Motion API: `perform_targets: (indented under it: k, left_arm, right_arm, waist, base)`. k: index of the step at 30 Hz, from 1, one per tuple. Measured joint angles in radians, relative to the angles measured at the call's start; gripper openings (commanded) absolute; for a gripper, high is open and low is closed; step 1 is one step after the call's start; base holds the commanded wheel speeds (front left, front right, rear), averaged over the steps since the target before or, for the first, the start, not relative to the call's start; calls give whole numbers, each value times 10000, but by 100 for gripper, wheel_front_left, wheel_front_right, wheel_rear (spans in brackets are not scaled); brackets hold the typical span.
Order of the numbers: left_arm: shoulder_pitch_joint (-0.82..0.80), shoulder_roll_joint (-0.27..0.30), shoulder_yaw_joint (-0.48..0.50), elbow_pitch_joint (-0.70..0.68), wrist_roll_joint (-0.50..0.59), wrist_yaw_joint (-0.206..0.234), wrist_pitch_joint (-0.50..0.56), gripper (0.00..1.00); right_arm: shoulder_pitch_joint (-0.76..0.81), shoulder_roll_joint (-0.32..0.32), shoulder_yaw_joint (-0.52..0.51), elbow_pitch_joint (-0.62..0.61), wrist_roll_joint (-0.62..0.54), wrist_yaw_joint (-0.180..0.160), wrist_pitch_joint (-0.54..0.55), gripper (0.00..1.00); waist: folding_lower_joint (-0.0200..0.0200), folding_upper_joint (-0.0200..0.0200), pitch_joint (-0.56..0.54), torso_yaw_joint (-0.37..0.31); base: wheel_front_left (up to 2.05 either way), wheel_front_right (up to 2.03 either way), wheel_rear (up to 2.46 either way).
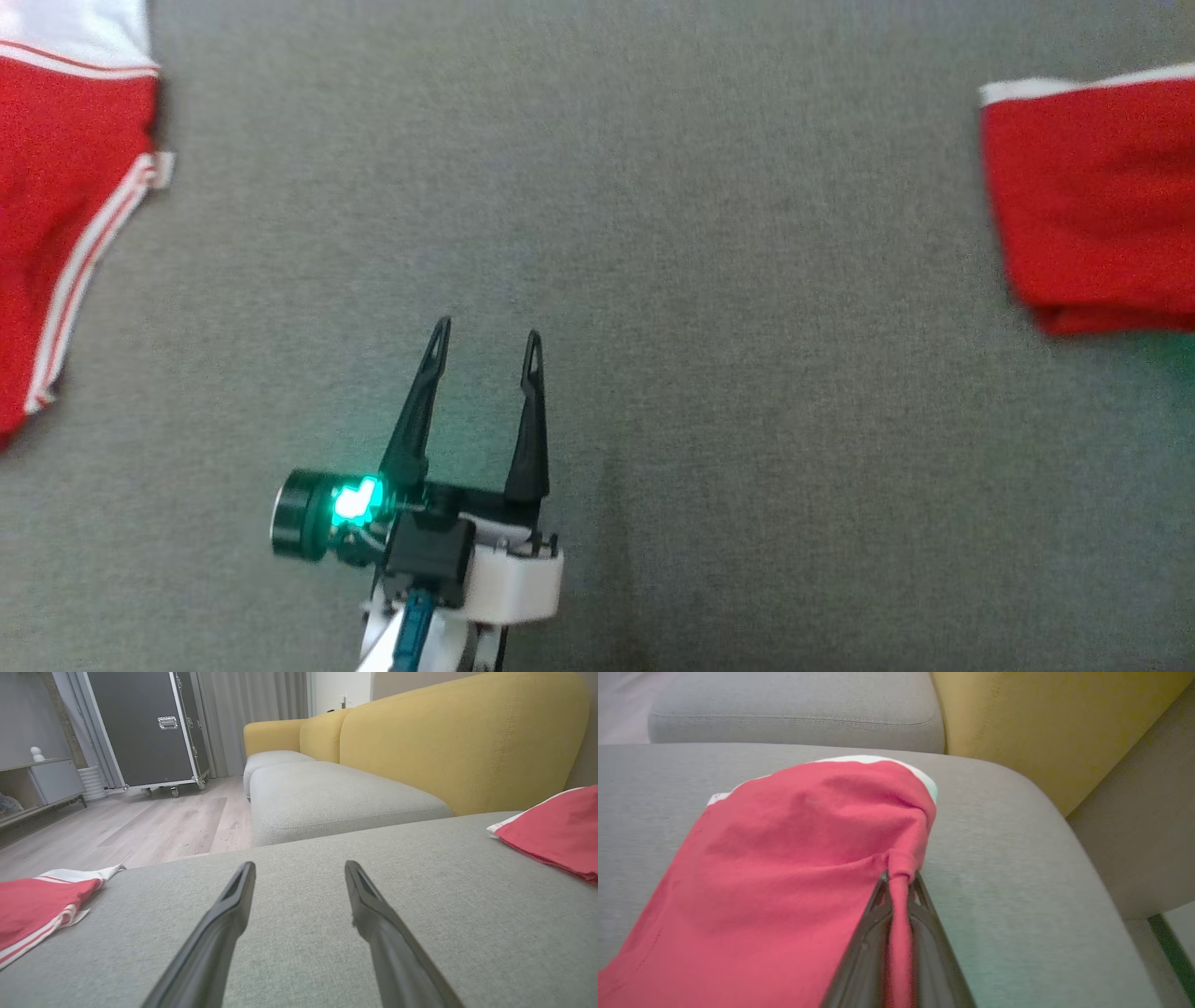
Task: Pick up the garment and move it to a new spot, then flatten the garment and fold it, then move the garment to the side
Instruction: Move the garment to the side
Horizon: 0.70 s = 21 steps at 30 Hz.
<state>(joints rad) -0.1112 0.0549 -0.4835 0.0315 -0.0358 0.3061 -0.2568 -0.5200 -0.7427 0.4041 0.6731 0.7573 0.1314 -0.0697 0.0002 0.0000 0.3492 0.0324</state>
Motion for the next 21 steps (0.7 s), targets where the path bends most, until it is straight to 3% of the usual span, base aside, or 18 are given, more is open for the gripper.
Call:
perform_targets:
  k: [6, 12, 13, 14, 15, 21]
  left_arm:
    - [-755, -8, -86, -46, 109, -82, 0, 100]
    - [-1275, -15, -165, -54, 180, -84, 0, 100]
    - [-1331, -17, -180, -52, 180, -84, 0, 100]
    - [-1370, -17, -196, -40, 180, -84, 0, 100]
    - [-1392, -17, -221, -21, 176, -84, 0, 100]
    - [-1466, -19, -324, 65, -65, -71, -2, 100]
  right_arm:
    - [-501, -1469, -56, 305, -94, 0, 33, 0]
    - [-967, -2084, -84, 920, -667, 0, -418, 0]
    - [-1062, -2123, -88, 1018, -790, 0, -506, 21]
    - [-1158, -2127, -100, 1131, -853, 0, -573, 71]
    - [-1242, -2125, -88, 1198, -917, 0, -614, 100]
    - [-1785, -1871, -259, 1870, -2109, 0, -1383, 100]
  waist:
    - [0, 0, 891, -320]
    - [0, 0, 1578, -426]
    - [0, 0, 1650, -425]
    - [0, 0, 1705, -418]
    - [1, 0, 1732, -400]
    - [-2, 0, 1491, -271]
  base:
    - [0, 0, 0]
    - [0, 0, 0]
    - [0, 0, 0]
    - [0, 0, 0]
    - [0, 0, 0]
    - [0, 0, 0]
